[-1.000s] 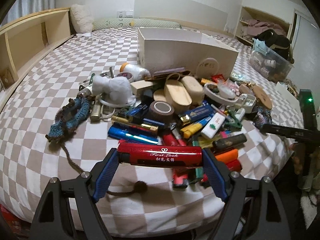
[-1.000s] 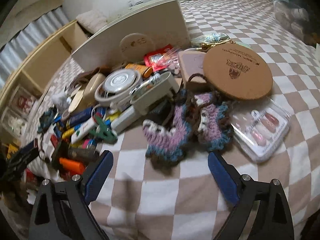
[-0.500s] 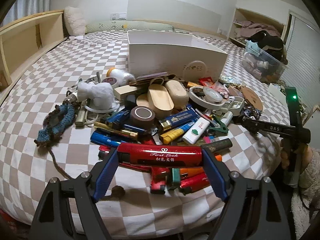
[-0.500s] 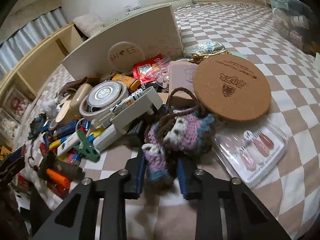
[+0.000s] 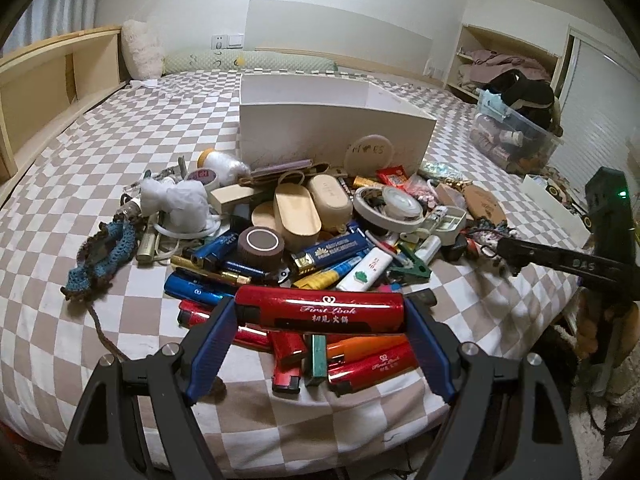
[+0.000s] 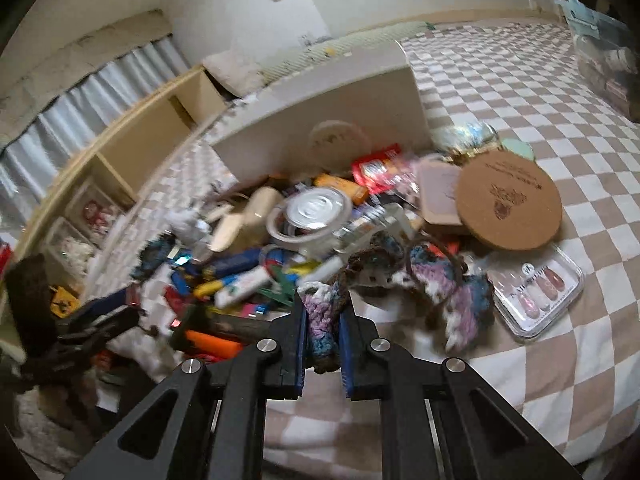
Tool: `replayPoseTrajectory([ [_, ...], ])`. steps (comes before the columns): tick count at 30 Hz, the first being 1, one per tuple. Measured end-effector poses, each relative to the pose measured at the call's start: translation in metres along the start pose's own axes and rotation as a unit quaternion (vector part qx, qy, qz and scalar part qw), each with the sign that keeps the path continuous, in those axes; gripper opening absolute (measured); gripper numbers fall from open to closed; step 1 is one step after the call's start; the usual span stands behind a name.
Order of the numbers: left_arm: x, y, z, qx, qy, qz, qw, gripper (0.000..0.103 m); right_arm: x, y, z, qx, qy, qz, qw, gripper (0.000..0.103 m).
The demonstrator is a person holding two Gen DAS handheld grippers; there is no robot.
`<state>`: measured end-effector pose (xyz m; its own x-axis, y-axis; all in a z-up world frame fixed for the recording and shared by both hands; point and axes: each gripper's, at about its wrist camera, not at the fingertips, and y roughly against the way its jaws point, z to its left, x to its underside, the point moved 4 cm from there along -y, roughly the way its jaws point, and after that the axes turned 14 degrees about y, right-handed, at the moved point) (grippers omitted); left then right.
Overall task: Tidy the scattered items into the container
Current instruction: 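Lift the crocheted pouch and red lighter and carry both over the white box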
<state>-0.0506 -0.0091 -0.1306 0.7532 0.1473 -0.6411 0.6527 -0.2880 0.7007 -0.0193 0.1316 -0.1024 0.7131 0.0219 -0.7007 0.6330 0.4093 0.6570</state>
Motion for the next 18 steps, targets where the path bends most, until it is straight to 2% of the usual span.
replayPoseTrajectory([
  [9,-0.016,0.016,-0.002,0.002,0.015,-0.02,0.9997,0.082,-0.03,0.038,0.026,-0.028,0.015,-0.051,0.998,0.014],
  [18,-0.039,0.023,-0.005,0.008,0.031,-0.039,0.9987,0.082,-0.052,0.05,0.033,-0.026,0.031,-0.074,0.996,0.014],
])
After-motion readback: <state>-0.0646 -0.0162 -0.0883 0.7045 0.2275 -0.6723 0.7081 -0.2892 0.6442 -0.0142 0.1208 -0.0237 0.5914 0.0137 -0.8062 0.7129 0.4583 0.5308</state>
